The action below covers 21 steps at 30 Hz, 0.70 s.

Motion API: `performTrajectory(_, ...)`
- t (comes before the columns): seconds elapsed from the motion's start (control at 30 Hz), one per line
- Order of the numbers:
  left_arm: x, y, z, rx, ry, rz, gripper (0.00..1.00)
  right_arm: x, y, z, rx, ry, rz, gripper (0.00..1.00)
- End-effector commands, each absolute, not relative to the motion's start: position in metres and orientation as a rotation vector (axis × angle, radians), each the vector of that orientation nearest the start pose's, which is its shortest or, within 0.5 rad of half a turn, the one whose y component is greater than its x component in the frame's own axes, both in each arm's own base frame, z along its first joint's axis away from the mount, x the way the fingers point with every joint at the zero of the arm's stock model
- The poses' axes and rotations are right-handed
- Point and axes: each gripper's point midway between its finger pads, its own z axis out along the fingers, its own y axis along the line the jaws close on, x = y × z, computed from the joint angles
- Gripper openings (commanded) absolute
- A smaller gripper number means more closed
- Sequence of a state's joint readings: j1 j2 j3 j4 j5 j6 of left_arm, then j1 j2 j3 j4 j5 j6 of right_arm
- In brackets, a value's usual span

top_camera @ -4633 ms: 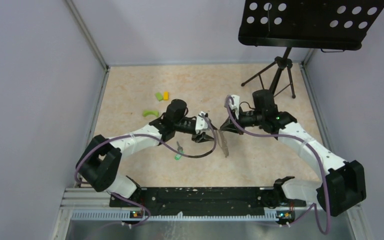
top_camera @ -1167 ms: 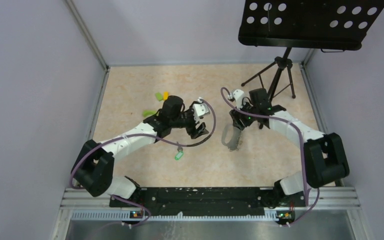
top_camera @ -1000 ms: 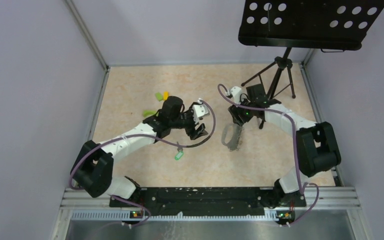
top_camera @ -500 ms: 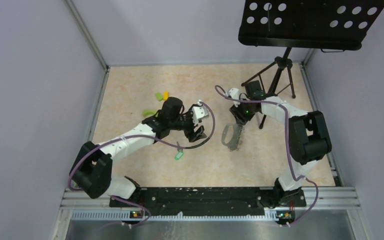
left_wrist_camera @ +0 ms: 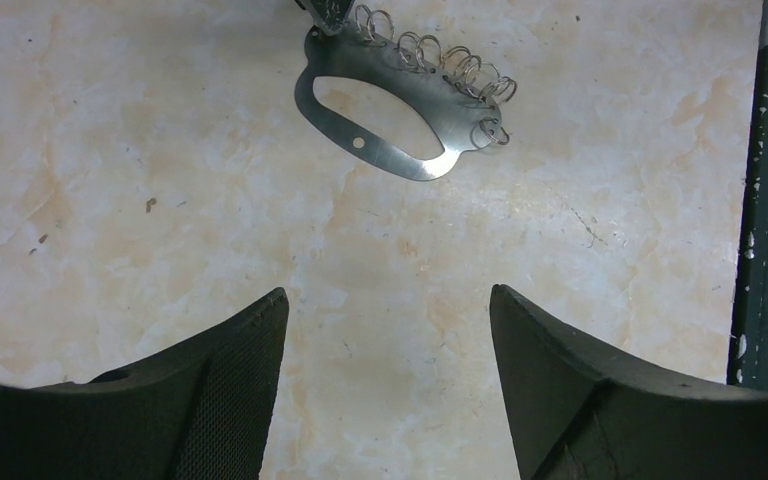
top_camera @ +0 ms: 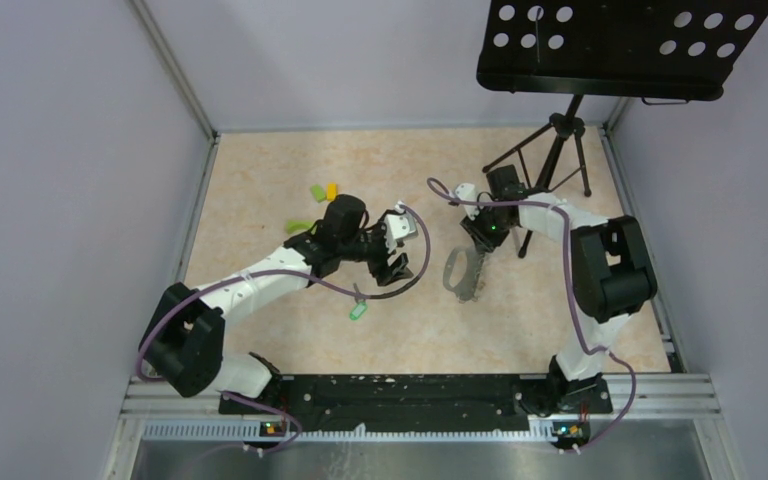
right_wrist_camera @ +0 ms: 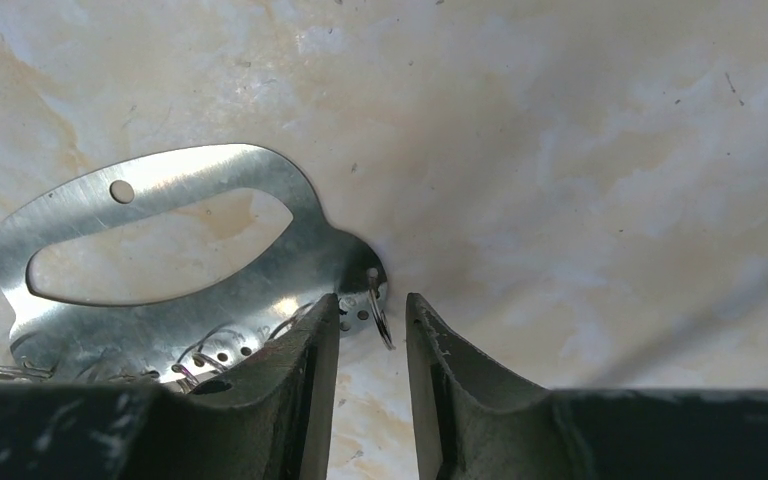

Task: Put the keys on the keyring
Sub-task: Pick up the keyring from the center of the board.

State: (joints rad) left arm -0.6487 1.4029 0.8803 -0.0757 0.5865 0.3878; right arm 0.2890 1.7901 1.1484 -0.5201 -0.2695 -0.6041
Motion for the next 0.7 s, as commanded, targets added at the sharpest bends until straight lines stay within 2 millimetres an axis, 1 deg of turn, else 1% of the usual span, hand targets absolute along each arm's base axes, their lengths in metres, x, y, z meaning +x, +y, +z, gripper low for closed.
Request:
performTrajectory(0.0, 0.259, -0.304, 0.157, 1.354, 1.625, -0.795, 0.77, 0.368, 0.129, 0.038, -1.238, 2.355, 0.245, 0.29)
performTrajectory(0.1, 0.259, -0.304, 0.157, 1.355, 1.626, -0.793, 0.77, 0.368, 0.126, 0.036, -1.241, 2.359, 0.23, 0.26)
performTrajectory(0.23, 0.259, -0.304, 0.158, 1.357, 1.622, -0.79, 0.77, 0.369, 0.124, 0.034, -1.246, 2.357, 0.215, 0.18)
performTrajectory(0.33, 0.26, -0.304, 0.158, 1.358, 1.623, -0.787, 0.76, 0.373, 0.124, 0.035, -1.247, 2.347, 0.209, 0.09)
performTrajectory(0.4, 0.261, -0.304, 0.159, 1.358, 1.621, -0.781, 0.76, 0.374, 0.127, 0.04, -1.25, 2.328, 0.22, 0.03)
performTrajectory(0.43, 0.261, -0.304, 0.16, 1.359, 1.618, -0.781, 0.76, 0.375, 0.129, 0.045, -1.25, 2.307, 0.229, 0.0)
performTrajectory(0.53, 0.264, -0.305, 0.166, 1.354, 1.606, -0.77, 0.76, 0.375, 0.141, 0.067, -1.269, 2.212, 0.288, 0.0)
performTrajectory(0.6, 0.266, -0.306, 0.172, 1.348, 1.591, -0.766, 0.76, 0.371, 0.154, 0.088, -1.282, 2.114, 0.357, 0.0)
performTrajectory(0.67, 0.266, -0.308, 0.183, 1.347, 1.561, -0.781, 0.75, 0.363, 0.17, 0.117, -1.289, 1.987, 0.449, 0.0)
